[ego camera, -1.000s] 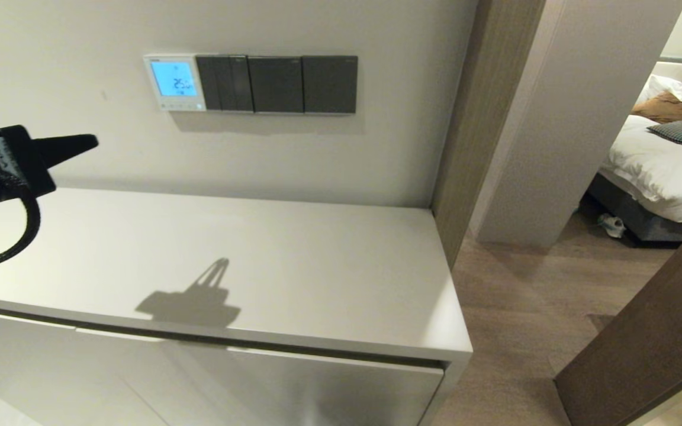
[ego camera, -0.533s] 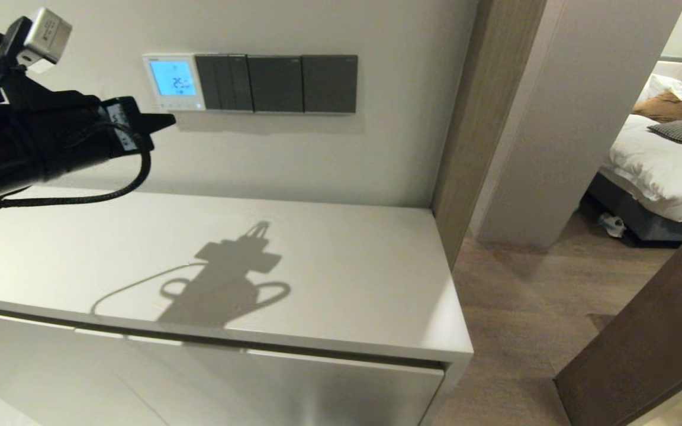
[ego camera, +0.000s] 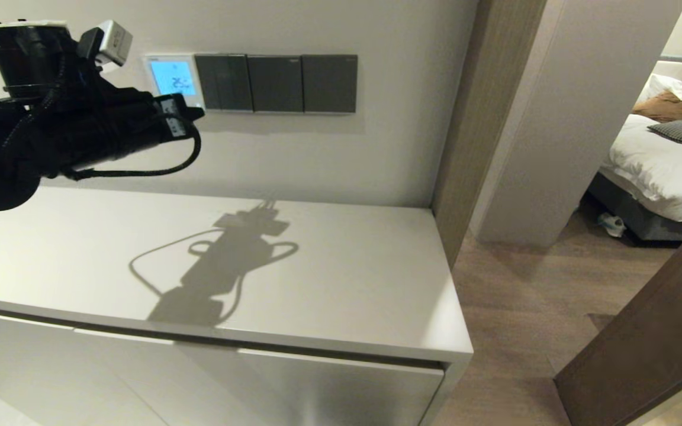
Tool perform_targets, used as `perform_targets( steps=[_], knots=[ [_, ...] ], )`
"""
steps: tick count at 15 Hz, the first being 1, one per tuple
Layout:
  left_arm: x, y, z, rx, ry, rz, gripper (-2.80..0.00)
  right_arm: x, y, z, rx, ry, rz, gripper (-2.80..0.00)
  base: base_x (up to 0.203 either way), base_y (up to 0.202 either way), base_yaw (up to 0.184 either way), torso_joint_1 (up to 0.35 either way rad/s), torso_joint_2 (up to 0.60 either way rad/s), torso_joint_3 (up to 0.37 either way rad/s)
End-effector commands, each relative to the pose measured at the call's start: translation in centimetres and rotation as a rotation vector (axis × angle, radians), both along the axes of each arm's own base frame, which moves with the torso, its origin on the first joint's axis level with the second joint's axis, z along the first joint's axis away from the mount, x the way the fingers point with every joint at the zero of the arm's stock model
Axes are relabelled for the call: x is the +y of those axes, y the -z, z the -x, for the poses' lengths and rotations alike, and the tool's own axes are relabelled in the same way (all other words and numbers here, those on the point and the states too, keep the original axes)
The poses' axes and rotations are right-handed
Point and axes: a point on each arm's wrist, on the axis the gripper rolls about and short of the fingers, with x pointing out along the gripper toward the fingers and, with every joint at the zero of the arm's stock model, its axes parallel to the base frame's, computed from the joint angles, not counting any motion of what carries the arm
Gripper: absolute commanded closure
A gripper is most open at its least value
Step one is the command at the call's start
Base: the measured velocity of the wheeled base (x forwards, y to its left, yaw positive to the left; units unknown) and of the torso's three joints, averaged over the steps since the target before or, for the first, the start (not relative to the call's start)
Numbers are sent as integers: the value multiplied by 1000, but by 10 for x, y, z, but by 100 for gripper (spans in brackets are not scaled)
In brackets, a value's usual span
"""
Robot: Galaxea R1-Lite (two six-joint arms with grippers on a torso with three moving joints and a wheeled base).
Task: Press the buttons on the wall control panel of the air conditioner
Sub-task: Turn off the central air conditioner
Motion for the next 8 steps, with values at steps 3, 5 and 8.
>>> perform_targets(
  steps=[3,5,8],
  knots=[
    [7,12,-27,21,-34,-3,0,0,0,0,3,-1,0,0,0,0,0,0,0,0],
    [12,13,-33,18,-48,-2,0,0,0,0,1,-1,0,0,0,0,0,0,0,0],
    [13,12,-38,11,-53,-1,0,0,0,0,3,-1,0,0,0,0,0,0,0,0]
  ],
)
